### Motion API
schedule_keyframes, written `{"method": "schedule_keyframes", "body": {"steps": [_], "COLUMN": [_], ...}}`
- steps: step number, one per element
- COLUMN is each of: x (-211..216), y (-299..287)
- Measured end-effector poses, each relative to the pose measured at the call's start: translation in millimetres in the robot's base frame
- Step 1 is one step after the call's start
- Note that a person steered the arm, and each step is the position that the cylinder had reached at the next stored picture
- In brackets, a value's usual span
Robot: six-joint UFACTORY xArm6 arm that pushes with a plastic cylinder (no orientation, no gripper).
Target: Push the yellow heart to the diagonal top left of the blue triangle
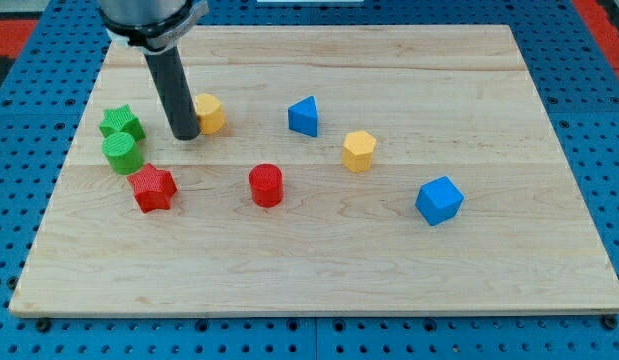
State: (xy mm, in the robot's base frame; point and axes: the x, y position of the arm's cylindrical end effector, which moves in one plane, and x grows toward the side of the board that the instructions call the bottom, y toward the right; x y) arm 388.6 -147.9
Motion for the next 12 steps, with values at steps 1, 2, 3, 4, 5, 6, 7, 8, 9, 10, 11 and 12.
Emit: {"method": "schedule_keyframes", "body": {"steps": [1, 2, 3, 4, 5, 6, 7, 8, 9, 10, 11, 12], "x": [-16, -19, -27, -19, -4, -4, -12, -13, -32, -34, -38, -36], "y": [21, 42, 37, 36, 51, 83, 64, 27, 43, 89, 3, 7]}}
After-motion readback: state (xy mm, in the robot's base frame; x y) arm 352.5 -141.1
